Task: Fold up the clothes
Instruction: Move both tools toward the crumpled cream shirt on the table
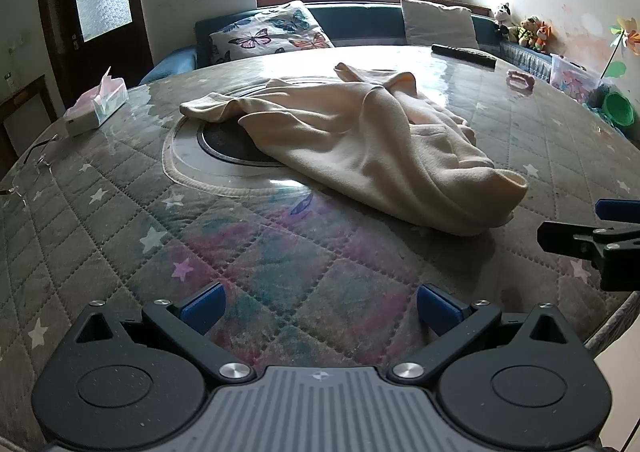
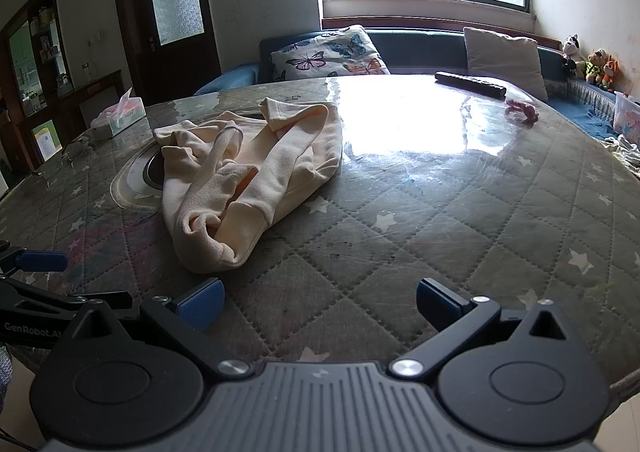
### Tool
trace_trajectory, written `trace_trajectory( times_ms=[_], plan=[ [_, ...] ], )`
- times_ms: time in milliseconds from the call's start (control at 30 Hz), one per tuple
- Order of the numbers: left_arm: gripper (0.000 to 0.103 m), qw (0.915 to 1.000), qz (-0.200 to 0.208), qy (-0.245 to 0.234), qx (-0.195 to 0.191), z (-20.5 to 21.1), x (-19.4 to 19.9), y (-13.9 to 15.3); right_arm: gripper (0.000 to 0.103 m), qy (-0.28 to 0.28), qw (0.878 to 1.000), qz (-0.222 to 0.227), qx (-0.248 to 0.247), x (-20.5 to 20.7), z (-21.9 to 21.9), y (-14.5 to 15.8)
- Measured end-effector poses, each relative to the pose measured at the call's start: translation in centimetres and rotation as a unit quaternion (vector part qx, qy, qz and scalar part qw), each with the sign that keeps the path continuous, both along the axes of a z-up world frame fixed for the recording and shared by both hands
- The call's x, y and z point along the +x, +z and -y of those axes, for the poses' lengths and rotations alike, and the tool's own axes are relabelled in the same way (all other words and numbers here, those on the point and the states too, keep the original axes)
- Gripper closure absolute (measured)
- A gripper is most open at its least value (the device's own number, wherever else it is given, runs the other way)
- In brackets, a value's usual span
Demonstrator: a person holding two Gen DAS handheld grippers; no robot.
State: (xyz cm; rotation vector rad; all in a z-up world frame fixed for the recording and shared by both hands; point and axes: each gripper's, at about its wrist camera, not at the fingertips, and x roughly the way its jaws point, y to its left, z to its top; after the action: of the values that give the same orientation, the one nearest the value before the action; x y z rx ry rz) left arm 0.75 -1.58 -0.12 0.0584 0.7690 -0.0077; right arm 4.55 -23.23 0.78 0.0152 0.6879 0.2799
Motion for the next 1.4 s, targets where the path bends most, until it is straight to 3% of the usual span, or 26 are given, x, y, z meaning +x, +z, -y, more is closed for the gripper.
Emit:
trace_trajectory(
  times_ms=[1067, 1400],
  plan=[
    [0.000, 1.0000, -0.001, -0.003, 0.007, -0.2, 2.6, 0.9, 0.000, 0.004, 1.000, -0.001, 0.001, 2.5, 0.0, 0.7],
    [0.000, 0.9998, 0.011, -0.002, -0.019, -1.1, 5.0, 2.8, 0.000, 0.029, 0.999, 0.001, -0.019, 4.5, -1.6, 1.0]
  ],
)
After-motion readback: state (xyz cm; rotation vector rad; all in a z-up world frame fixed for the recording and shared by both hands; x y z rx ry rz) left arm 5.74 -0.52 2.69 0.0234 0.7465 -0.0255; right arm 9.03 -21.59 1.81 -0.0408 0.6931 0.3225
